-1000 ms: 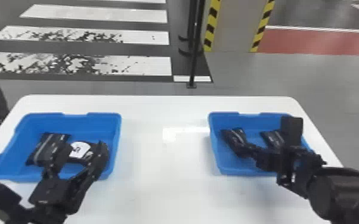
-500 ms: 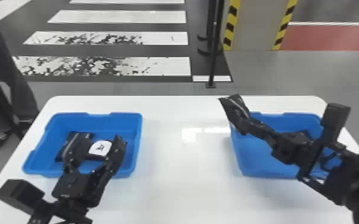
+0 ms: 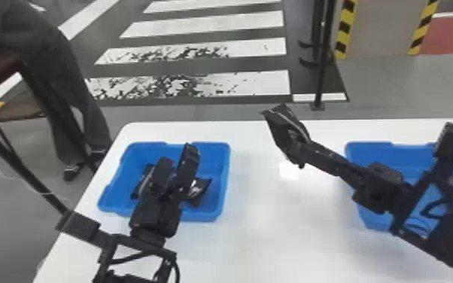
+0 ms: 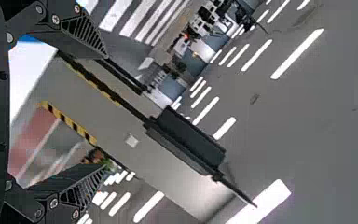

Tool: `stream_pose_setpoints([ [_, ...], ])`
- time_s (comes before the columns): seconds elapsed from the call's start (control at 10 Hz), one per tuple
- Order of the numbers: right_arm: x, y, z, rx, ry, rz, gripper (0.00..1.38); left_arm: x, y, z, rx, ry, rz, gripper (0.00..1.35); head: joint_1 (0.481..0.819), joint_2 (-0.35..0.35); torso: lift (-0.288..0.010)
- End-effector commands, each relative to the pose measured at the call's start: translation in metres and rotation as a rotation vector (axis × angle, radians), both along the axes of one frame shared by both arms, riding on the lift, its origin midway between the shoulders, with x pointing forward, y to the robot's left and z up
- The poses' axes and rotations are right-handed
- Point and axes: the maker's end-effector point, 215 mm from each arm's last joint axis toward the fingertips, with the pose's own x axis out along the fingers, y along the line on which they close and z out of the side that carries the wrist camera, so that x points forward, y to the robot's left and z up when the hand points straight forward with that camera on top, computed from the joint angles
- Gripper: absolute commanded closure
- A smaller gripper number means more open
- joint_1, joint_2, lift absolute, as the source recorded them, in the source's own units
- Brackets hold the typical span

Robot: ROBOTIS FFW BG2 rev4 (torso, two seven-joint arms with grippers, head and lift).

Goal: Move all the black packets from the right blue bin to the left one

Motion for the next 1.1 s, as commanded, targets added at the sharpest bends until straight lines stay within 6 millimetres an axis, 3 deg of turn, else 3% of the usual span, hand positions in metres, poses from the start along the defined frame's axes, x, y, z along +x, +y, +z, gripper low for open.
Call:
stream_pose_setpoints([
  [0.0,-0.012,0.022,-0.002,0.008,0.016,0.056,1.18,0.0,-0.016,0.019,-0.106,-0.01,-0.07,0.22,0.695,0.208,-0.14],
  [0.2,-0.03,0.058,-0.006,0.032,0.045,0.142,1.18,0.0,-0.033,0.015,-0.1,0.007,-0.111,0.22,0.695,0.223,-0.14],
  [0.4,-0.042,0.077,-0.008,0.042,0.064,0.189,1.18,0.001,-0.039,0.014,-0.038,0.007,-0.114,0.22,0.695,0.251,-0.14],
  [0.7,-0.041,0.076,-0.015,0.035,0.08,0.185,1.18,-0.001,-0.047,0.016,-0.026,-0.002,-0.119,0.22,0.695,0.265,-0.14],
  [1.0,-0.034,0.074,-0.015,0.024,0.076,0.177,1.18,-0.006,-0.076,0.02,-0.048,-0.009,-0.175,0.22,0.695,0.245,-0.14],
])
